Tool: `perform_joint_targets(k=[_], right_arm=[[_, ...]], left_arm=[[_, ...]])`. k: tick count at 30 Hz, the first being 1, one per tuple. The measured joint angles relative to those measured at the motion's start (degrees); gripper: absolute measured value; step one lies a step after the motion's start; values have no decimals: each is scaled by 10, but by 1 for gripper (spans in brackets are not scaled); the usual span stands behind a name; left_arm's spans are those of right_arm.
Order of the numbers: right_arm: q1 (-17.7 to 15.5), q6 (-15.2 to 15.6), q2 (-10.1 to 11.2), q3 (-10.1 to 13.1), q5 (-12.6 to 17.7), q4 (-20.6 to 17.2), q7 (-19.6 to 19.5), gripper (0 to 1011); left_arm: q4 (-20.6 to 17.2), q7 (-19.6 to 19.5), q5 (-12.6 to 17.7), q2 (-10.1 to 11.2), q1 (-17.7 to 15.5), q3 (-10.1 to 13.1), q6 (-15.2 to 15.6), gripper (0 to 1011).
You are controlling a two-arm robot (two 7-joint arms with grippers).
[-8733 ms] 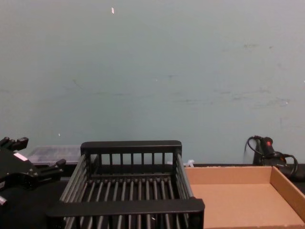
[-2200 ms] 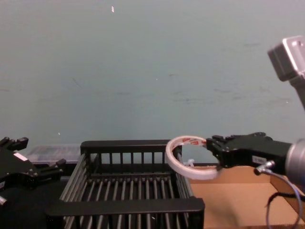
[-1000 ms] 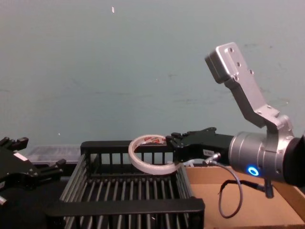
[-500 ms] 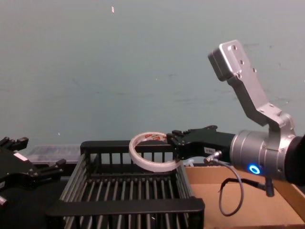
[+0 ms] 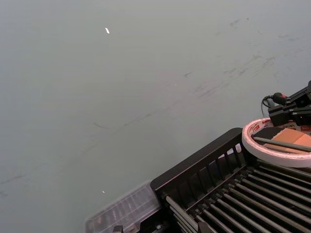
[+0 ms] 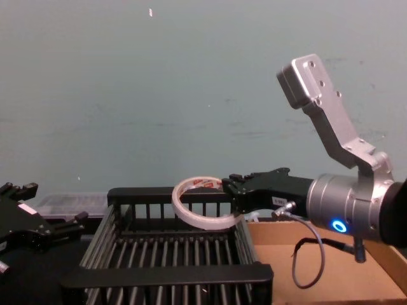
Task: Pick up the white tape and place it into the black box , Pick up the silver tape and place it into the brown box.
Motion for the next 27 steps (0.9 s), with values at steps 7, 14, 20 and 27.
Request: perform_joint_targets(k=[7,14,20,27], right_arm=[[0,0,0,0,0,0,0,93],[0,1,0,0,-1,0,-1,92],[-1,-1,0,-4,-1,-1,1,93],[3,-5,-7,-15,-7,8,7,92]], left_arm=[[0,0,0,0,0,0,0,1001],[0,0,0,0,0,0,0,1001],[0,0,0,0,0,0,0,1001],[0,0,0,0,0,0,0,1001]])
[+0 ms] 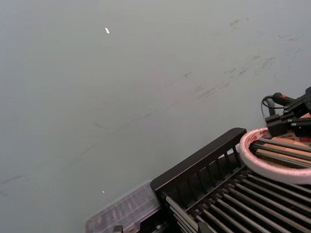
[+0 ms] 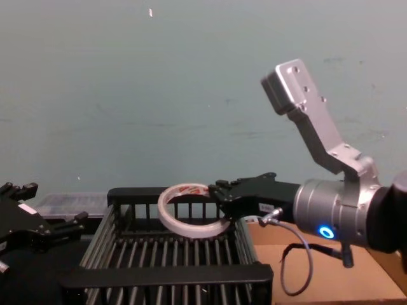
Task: Pick up the white tape and place it into the black box , Pick up the silver tape and place it into the brown box.
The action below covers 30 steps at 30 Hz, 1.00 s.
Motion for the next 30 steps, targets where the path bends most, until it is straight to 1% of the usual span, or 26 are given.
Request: perform_joint_targets(k=[7,12,25,27,29,30], right_arm=[[10,-4,-12,-7,-6,23,-1,93],[17,-5,-16,-9,-10,37,-2,93],[18,-4,-17,-8,-11,39,-2,93],[18,-4,-17,-8,-10,39,-2,110],[18,-4,-17,-8,-10,39,-2,181],[18,-3,-17,-8,-10,39,-2,201]], left_arm=[[0,0,0,0,0,0,0,1001],[0,0,0,0,0,0,0,1001],[0,0,0,0,0,0,0,1001],[0,0,0,0,0,0,0,1001],[0,0,0,0,0,0,0,1001],[0,0,0,0,0,0,0,1001]])
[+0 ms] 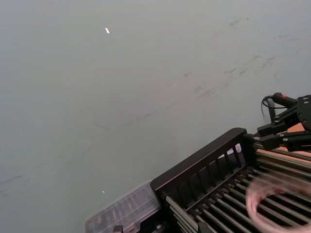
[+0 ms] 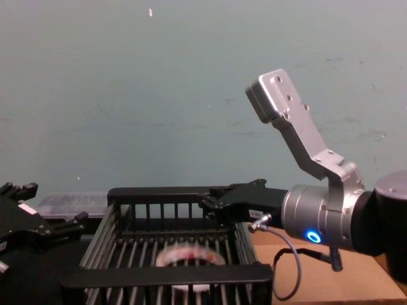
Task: Pick up the white tape and place it into the black box , Pick up the silver tape and place it into the brown box.
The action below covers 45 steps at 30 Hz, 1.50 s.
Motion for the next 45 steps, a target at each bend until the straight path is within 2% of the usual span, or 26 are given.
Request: perform_joint_targets(k=[7,8,10,11,15,19,27,38,45], right_arm=[[0,0,0,0,0,0,0,417],[0,0,0,0,0,0,0,479],[0,0,0,0,0,-1,0,514],[0,0,0,0,0,-1,0,573],[0,0,0,0,0,-1,0,659],[0,0,0,0,0,-1,0,813],[-5,3,2,2,1,-9,0,1002],[-39,21,12,7,5,-69,-9,1000],[-83,41,29,13,7,-142,-21,1000]], left_arm=[[0,0,0,0,0,0,0,1001],[0,0,0,0,0,0,0,1001],[0,0,0,0,0,0,0,1001],[0,0,0,0,0,0,0,1001],[0,0,0,0,0,0,0,1001],[0,0,0,0,0,0,0,1001],[0,0,0,0,0,0,0,1001],[0,0,0,0,0,0,0,1001],[0,0,0,0,0,0,0,1001]])
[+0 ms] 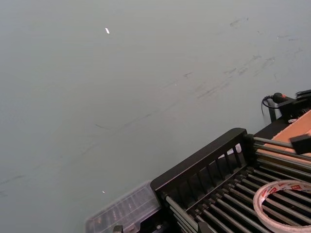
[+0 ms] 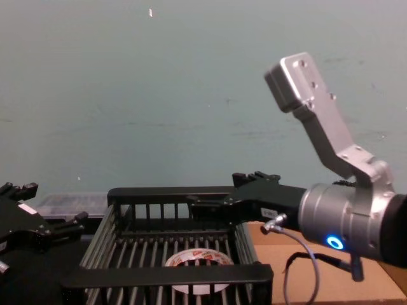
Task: Pick up the white tape and place it into the black box , Pick up the silver tape and place it into the brown box.
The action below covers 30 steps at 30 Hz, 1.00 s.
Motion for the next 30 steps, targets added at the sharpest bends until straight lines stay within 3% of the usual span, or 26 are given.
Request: perform_joint_targets(k=[14,30], right_arm=[[-88,51,37,31,25,-146,-15,1000],[-164,118,87,60,60,-263,-16,1000]], left_arm=[[0,0,0,0,0,0,0,1001],[0,0,0,0,0,0,0,1001]])
